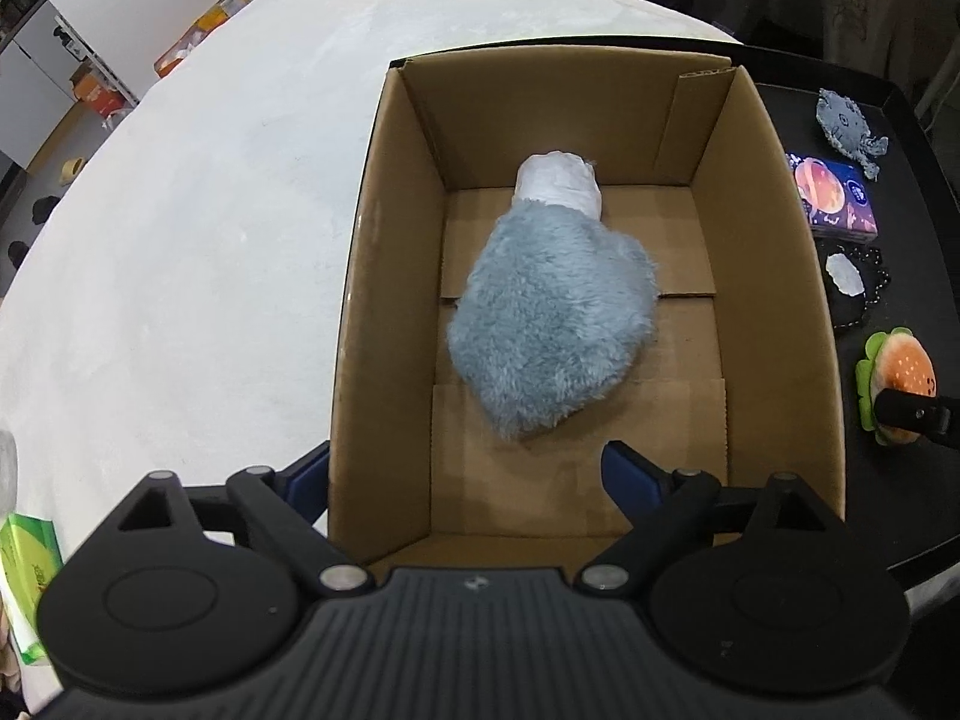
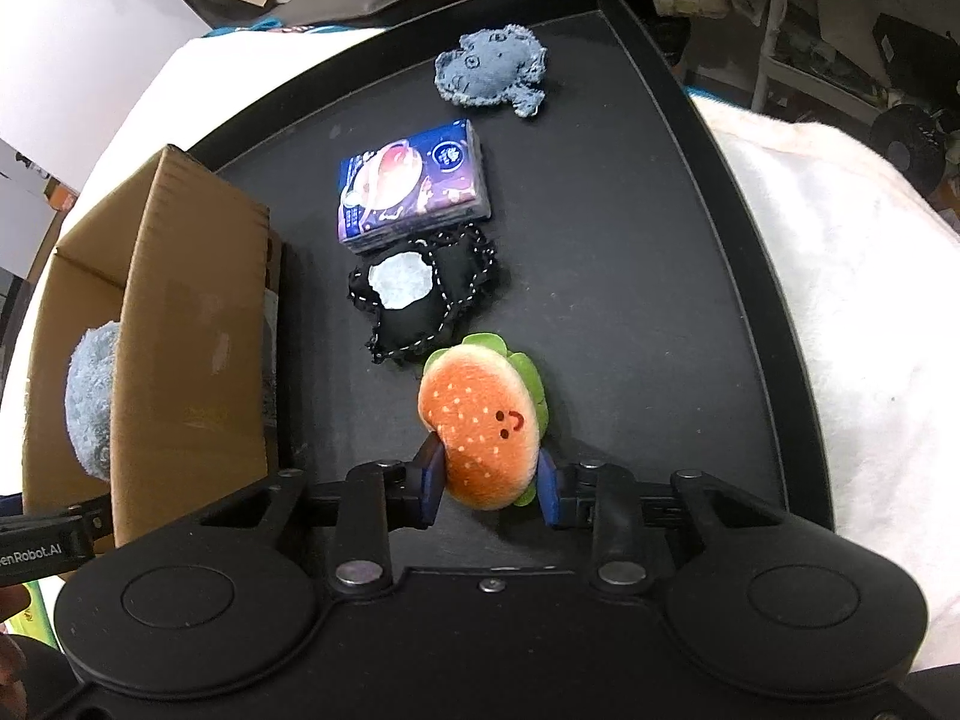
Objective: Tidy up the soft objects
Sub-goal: 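Lift the burger plush with the right tool toward the box, then lower the burger plush into the box and open the right tool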
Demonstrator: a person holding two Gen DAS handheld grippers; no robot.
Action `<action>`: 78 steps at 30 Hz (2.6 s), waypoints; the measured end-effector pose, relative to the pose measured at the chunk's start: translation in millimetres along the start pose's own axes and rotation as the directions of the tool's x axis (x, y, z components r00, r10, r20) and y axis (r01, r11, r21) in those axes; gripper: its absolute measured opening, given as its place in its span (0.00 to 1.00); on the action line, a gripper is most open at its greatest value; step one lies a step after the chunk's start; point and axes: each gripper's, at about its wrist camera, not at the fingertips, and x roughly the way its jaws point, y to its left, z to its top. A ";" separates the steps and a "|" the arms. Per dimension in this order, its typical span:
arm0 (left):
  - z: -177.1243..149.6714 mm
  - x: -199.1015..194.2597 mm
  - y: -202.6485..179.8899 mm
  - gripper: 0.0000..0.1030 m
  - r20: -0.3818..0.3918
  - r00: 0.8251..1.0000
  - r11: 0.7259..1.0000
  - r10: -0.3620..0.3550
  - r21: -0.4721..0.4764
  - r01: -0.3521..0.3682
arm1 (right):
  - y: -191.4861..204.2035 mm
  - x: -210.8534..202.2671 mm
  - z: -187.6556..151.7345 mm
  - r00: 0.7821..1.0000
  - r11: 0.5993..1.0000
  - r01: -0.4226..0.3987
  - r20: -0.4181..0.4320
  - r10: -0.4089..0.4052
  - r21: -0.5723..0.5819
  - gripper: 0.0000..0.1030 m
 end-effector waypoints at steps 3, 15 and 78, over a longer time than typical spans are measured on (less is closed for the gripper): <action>-1.3 -2.9 3.3 0.89 0.005 1.000 1.000 0.000 -0.013 0.000 | -0.2 -5.7 1.8 1.000 1.000 -0.009 0.015 0.009 -0.001 0.30; -2.0 -12.1 27.7 0.89 0.048 0.998 0.996 -0.031 -0.082 0.035 | 17.1 -34.6 7.3 0.995 0.999 -0.042 0.085 0.045 -0.033 0.29; -26.8 13.2 91.3 0.15 0.118 0.966 0.924 -0.229 -0.286 0.254 | 193.7 -62.5 31.1 0.979 0.935 0.039 0.200 0.034 -0.352 0.41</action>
